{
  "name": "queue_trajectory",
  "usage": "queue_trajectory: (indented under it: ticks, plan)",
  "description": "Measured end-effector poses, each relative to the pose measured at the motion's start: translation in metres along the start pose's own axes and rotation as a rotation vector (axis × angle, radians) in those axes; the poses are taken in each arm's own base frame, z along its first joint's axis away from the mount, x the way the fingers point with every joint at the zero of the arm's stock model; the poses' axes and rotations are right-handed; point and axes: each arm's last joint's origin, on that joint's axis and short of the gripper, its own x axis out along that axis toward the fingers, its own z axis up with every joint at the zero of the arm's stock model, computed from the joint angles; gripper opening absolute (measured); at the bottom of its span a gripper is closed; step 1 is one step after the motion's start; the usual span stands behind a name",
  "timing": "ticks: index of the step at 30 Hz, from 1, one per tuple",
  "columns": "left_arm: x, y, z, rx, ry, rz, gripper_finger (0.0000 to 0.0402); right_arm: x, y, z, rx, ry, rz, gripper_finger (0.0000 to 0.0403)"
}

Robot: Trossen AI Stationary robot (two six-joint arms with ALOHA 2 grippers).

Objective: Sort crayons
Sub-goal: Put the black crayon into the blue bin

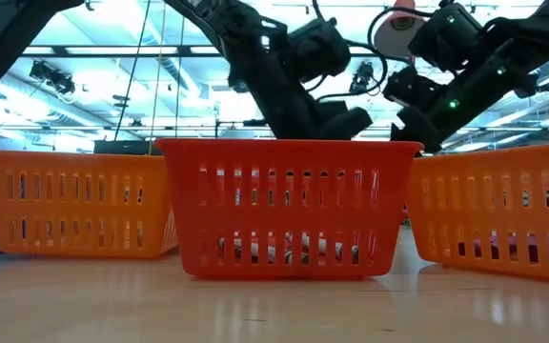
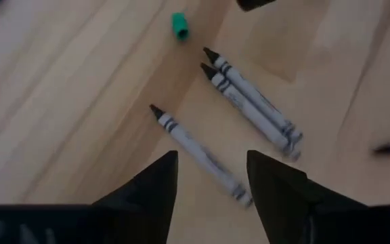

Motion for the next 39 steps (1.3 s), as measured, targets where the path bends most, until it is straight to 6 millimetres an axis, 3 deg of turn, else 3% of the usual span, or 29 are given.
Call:
queue_trajectory:
  ticks: [8, 14, 23, 27, 39]
  plan:
    - [0.022, -0.003, -0.01, -0.059, 0.004, 0.005, 0.019, -0.003, 0.002, -0.011, 0.009, 0.049, -0.094, 0.0122]
    - [0.025, 0.0, -0.013, -0.058, 0.015, 0.064, 0.019, -0.004, 0.003, -0.028, 0.022, 0.03, -0.077, 0.0122]
    - [0.027, 0.002, -0.02, 0.037, 0.068, 0.104, 0.0185, -0.004, 0.004, -0.027, 0.011, 0.011, -0.053, 0.0122]
    - [0.027, 0.003, -0.022, 0.087, 0.094, 0.111, 0.0159, -0.004, 0.004, -0.027, 0.011, 0.007, -0.052, 0.0122]
    - [0.023, 0.008, -0.024, 0.12, 0.159, 0.108, 0.0029, -0.004, 0.004, -0.027, 0.01, 0.008, -0.044, 0.0122]
